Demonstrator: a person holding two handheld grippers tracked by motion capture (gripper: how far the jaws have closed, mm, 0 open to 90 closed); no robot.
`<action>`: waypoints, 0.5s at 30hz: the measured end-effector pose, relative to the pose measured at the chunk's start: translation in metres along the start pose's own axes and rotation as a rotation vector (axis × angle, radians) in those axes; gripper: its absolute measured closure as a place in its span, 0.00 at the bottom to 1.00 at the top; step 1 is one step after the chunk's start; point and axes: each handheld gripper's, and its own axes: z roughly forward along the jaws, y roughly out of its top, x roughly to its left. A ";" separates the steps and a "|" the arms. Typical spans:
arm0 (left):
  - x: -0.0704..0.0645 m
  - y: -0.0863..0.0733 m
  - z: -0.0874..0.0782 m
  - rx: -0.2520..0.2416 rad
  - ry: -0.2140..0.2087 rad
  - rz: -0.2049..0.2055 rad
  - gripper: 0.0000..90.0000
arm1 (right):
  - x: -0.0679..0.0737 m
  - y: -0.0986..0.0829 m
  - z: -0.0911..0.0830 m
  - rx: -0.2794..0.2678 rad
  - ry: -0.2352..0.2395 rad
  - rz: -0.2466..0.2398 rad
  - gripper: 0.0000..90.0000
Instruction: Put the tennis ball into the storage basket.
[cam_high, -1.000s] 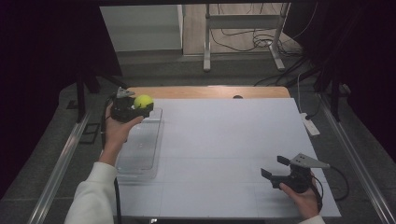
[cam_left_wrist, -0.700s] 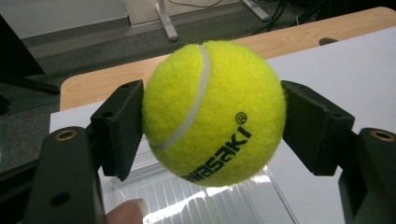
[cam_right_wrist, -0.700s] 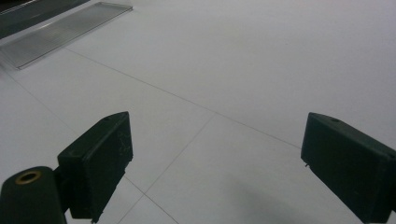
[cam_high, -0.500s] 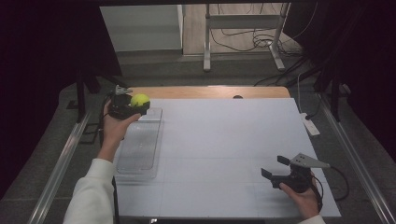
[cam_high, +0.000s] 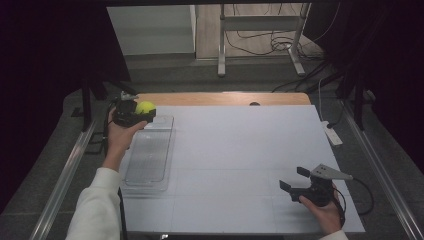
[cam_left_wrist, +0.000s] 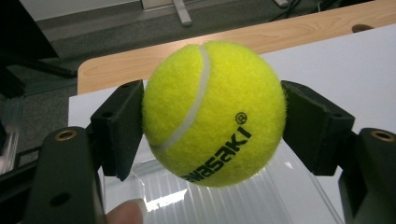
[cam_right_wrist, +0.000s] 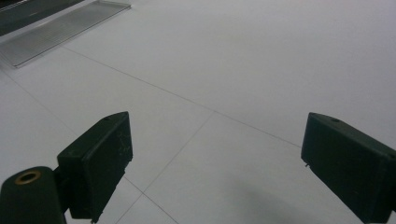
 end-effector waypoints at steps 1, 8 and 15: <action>0.002 0.000 0.001 0.004 0.003 -0.002 0.31 | 0.000 0.000 0.000 0.000 0.000 0.000 0.10; 0.008 -0.001 0.002 0.015 0.021 -0.009 0.31 | 0.000 0.000 0.000 0.002 -0.001 0.002 0.10; 0.012 0.000 0.005 0.035 0.030 -0.008 0.31 | -0.001 0.000 0.000 0.002 -0.004 0.003 0.10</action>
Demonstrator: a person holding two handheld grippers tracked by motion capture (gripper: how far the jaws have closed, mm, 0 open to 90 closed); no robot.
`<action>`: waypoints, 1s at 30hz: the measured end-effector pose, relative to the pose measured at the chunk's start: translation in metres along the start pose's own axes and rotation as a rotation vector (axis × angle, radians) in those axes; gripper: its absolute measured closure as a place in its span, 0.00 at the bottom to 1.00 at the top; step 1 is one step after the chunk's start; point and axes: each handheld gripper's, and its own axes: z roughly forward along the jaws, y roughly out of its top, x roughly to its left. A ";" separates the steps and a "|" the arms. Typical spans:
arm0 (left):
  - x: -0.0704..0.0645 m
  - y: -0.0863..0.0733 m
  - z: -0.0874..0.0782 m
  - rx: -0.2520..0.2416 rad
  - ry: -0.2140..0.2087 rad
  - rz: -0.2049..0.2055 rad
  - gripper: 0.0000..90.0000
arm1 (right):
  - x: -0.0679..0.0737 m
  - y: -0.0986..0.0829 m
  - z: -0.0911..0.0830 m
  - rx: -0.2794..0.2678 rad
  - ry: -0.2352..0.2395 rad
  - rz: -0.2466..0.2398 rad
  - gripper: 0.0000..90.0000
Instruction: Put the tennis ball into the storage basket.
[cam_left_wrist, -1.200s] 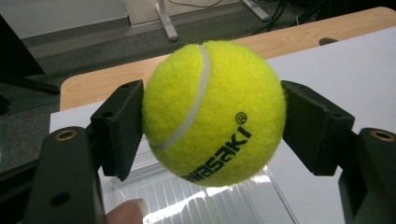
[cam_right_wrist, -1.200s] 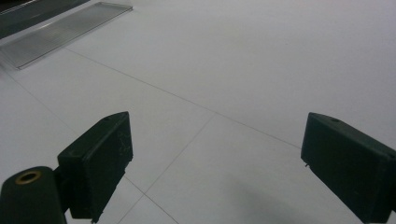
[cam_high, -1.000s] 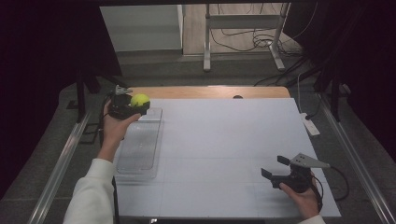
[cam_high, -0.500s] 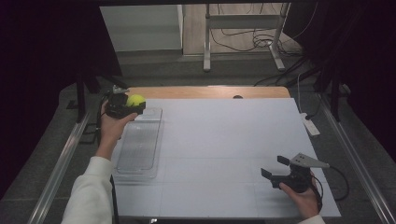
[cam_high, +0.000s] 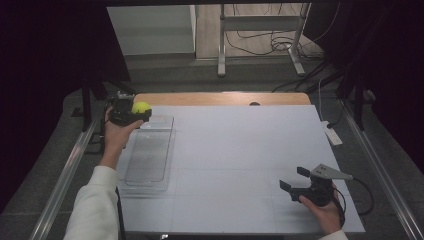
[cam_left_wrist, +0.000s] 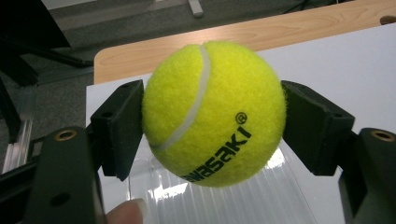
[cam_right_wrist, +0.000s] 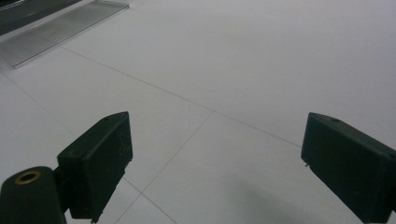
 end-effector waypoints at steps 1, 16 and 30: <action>0.001 0.000 0.001 0.006 0.001 -0.002 0.31 | 0.000 0.000 0.000 0.000 0.000 -0.001 0.10; 0.006 -0.007 0.016 0.069 0.009 -0.013 0.30 | 0.000 0.000 0.000 0.002 -0.002 0.000 0.10; 0.007 -0.013 0.025 0.118 0.016 -0.004 0.30 | 0.000 0.000 0.000 0.002 -0.001 0.000 0.10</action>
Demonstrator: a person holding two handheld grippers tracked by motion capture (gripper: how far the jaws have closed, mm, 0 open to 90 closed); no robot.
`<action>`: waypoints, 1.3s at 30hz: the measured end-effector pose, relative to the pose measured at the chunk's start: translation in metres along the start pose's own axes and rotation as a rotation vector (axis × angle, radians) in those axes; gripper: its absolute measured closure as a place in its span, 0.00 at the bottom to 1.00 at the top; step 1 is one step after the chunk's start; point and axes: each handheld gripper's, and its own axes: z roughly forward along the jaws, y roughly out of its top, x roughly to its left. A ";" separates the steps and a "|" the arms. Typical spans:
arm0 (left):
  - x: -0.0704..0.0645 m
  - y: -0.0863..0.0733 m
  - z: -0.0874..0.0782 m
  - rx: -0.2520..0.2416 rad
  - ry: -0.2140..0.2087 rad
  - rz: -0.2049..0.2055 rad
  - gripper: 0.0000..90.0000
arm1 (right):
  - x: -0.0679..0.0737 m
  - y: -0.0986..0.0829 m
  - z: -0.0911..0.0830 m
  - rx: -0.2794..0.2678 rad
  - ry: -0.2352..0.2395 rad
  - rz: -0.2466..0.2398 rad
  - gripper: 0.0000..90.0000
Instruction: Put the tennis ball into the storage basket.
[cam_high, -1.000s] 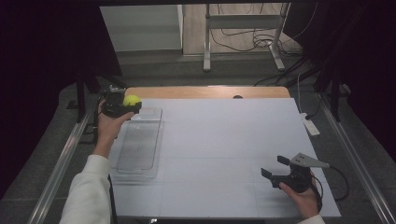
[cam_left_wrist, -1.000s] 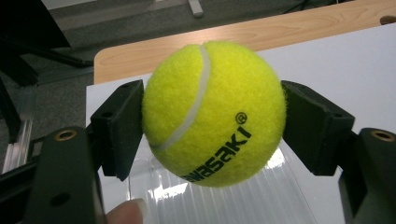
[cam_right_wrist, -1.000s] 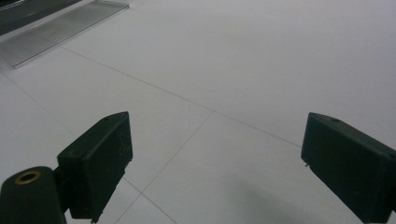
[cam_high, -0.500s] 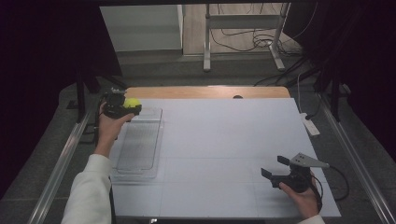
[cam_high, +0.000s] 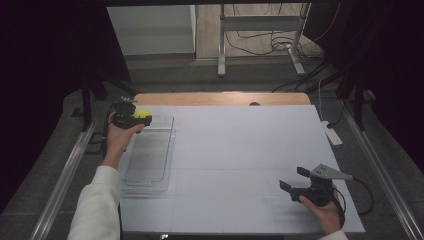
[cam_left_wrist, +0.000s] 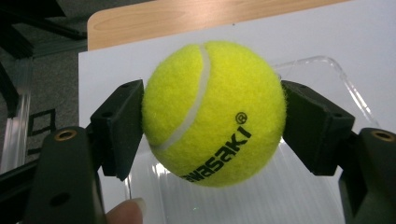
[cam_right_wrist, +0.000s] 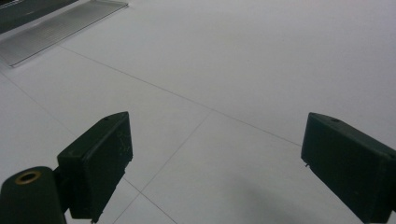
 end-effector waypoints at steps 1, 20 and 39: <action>0.000 0.000 0.001 0.004 -0.001 0.000 0.30 | 0.000 0.000 0.000 0.001 0.000 0.001 0.10; -0.001 -0.009 0.014 0.075 -0.007 0.022 0.30 | -0.001 0.000 0.000 0.003 -0.002 -0.001 0.10; -0.004 -0.009 0.022 0.112 0.006 0.029 0.30 | -0.001 0.000 0.000 0.004 -0.002 -0.003 0.10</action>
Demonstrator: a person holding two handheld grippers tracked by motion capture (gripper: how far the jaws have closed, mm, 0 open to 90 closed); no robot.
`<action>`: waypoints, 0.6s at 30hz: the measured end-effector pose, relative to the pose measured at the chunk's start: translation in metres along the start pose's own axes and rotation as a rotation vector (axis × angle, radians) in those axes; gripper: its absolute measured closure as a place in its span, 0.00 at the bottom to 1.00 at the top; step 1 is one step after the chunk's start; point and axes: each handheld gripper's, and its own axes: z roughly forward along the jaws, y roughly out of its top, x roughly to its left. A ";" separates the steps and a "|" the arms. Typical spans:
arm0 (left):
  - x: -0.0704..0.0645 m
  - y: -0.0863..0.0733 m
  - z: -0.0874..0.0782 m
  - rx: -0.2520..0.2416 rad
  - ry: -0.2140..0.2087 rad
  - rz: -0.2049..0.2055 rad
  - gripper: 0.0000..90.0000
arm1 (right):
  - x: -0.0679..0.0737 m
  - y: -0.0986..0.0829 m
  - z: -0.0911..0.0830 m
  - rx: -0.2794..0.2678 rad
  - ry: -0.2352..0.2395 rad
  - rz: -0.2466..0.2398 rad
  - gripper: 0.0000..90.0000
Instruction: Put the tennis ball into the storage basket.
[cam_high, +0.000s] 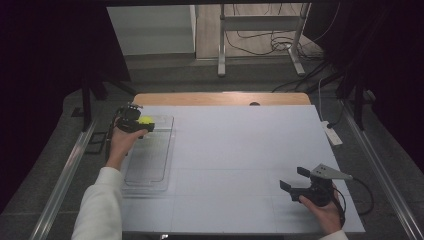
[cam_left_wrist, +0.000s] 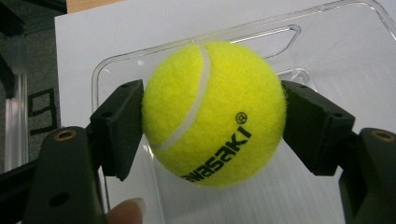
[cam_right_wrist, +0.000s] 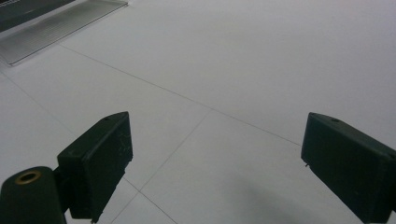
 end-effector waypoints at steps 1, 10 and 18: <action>0.000 0.000 0.001 0.001 0.000 0.000 0.30 | 0.000 0.000 0.000 0.000 -0.001 0.000 0.10; 0.002 -0.003 0.008 0.047 0.023 0.001 0.30 | 0.000 0.000 0.000 0.000 -0.002 0.000 0.10; 0.001 -0.006 0.015 0.076 0.031 0.006 0.30 | 0.000 0.000 0.000 0.001 -0.004 0.001 0.10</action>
